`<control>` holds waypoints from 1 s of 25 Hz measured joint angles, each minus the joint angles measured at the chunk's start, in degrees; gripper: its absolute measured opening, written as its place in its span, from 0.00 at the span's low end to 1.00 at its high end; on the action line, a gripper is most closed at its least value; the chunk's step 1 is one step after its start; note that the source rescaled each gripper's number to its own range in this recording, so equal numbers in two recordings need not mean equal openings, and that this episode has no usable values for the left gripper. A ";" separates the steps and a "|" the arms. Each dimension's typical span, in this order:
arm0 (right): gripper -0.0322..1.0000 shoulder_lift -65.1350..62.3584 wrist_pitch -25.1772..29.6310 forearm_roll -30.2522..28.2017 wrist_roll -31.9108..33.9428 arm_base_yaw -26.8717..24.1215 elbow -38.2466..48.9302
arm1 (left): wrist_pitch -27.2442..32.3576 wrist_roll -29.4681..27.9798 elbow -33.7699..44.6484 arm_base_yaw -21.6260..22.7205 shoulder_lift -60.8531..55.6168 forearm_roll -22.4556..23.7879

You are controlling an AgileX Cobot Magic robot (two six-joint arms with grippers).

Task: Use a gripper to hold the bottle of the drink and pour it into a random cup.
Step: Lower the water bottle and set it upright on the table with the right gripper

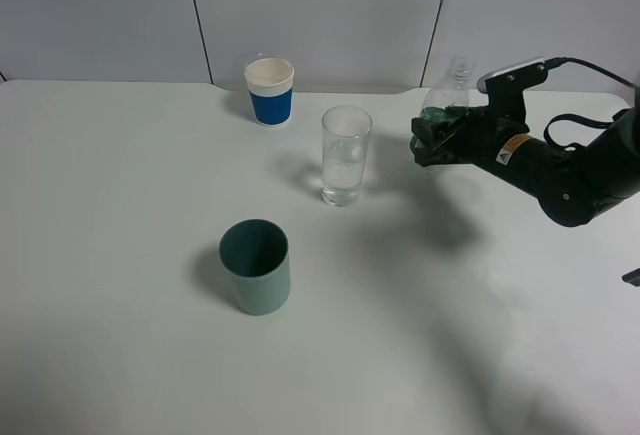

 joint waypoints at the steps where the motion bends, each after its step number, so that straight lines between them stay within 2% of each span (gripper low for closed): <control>1: 0.04 0.00 0.34 0.00 0.05 0.00 0.00 | 0.00 0.00 0.00 0.00 0.00 0.00; 7: 0.04 0.00 2.34 0.11 -0.09 0.00 0.00 | 0.00 0.00 0.00 0.00 0.00 0.00; 23: 0.04 0.00 2.47 0.10 -1.82 0.00 0.00 | 0.00 0.00 0.00 0.00 0.00 0.00; 25: 0.08 0.00 2.47 -0.02 -1.87 0.00 0.00 | 0.00 0.00 0.00 0.00 0.00 0.00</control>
